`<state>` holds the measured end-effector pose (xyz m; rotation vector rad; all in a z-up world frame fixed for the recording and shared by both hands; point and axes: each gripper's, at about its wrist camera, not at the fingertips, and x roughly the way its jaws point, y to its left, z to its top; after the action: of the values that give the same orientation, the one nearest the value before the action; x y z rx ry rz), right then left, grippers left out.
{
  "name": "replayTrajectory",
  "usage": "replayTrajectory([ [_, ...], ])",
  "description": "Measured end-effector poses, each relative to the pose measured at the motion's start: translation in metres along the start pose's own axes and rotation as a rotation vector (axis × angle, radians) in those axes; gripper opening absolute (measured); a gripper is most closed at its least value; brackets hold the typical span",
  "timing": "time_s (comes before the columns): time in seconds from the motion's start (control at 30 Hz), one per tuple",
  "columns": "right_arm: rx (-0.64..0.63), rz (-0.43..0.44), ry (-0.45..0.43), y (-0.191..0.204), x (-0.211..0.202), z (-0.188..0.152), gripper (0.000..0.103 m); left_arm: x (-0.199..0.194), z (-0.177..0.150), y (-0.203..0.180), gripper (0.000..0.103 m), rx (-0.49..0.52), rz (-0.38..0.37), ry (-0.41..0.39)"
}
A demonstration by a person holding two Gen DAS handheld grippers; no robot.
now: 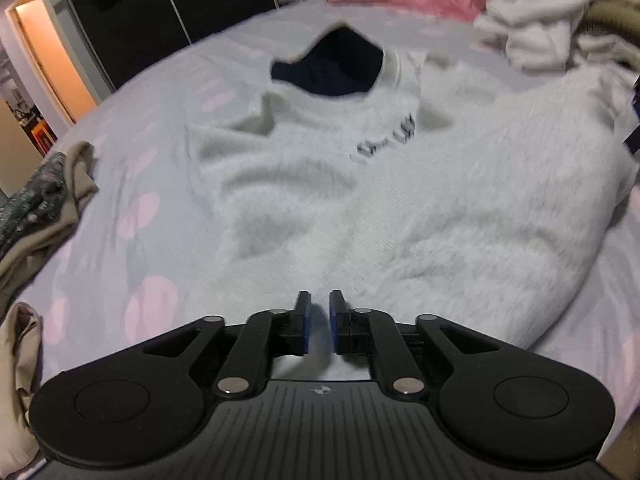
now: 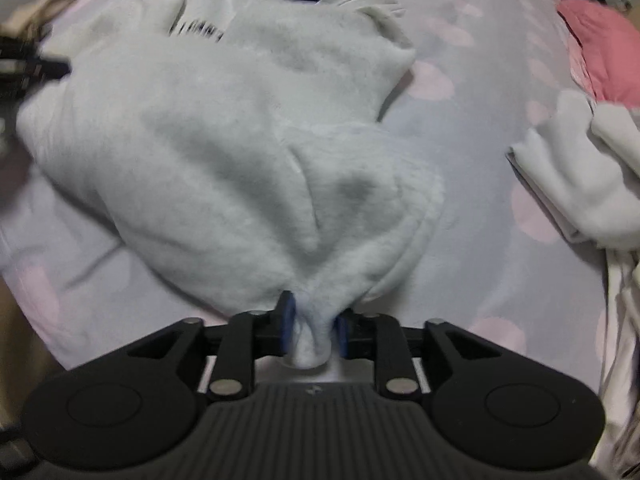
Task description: Fold clothes
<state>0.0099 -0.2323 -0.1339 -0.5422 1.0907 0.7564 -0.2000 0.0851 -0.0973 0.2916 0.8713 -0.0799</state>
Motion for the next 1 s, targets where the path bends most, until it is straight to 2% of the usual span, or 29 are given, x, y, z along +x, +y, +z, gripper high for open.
replayTrajectory([
  [0.03,0.027,0.011,-0.014,-0.007,-0.005,-0.001,0.039,-0.008,-0.002,0.003,0.022,-0.009,-0.005,-0.021],
  [0.1,0.077,0.030,-0.045,-0.020,-0.014,-0.003,0.040,-0.025,-0.011,0.013,0.049,-0.029,-0.017,-0.066],
  [0.13,0.101,0.041,-0.059,-0.027,-0.019,-0.004,0.041,-0.032,-0.015,0.018,0.052,-0.035,-0.006,-0.083],
  [0.2,0.154,0.071,-0.093,-0.041,-0.027,-0.008,0.045,-0.041,-0.024,0.030,0.053,-0.055,0.026,-0.109],
  [0.27,0.187,0.101,-0.115,-0.048,-0.033,-0.009,0.051,-0.047,-0.035,0.044,0.053,-0.117,0.043,-0.123],
  [0.33,0.203,0.123,-0.131,-0.049,-0.034,-0.007,0.067,-0.053,-0.047,0.056,0.053,-0.209,0.035,-0.132],
  [0.37,0.204,0.138,-0.133,-0.048,-0.035,-0.008,0.068,-0.055,-0.053,0.059,0.053,-0.245,0.026,-0.133],
  [0.43,0.193,0.165,-0.129,-0.044,-0.035,-0.010,0.069,-0.060,-0.065,0.060,0.053,-0.274,0.011,-0.125],
  [0.6,0.121,0.185,-0.096,-0.025,-0.024,-0.010,0.070,-0.061,-0.086,0.045,0.053,-0.212,0.005,-0.088],
  [0.83,0.105,0.165,-0.097,-0.020,-0.016,-0.010,0.070,-0.050,-0.093,0.033,0.056,-0.154,0.024,-0.055],
  [1.0,0.096,0.164,-0.088,-0.021,-0.014,-0.012,0.070,-0.046,-0.098,0.040,0.056,-0.176,0.038,-0.041],
])
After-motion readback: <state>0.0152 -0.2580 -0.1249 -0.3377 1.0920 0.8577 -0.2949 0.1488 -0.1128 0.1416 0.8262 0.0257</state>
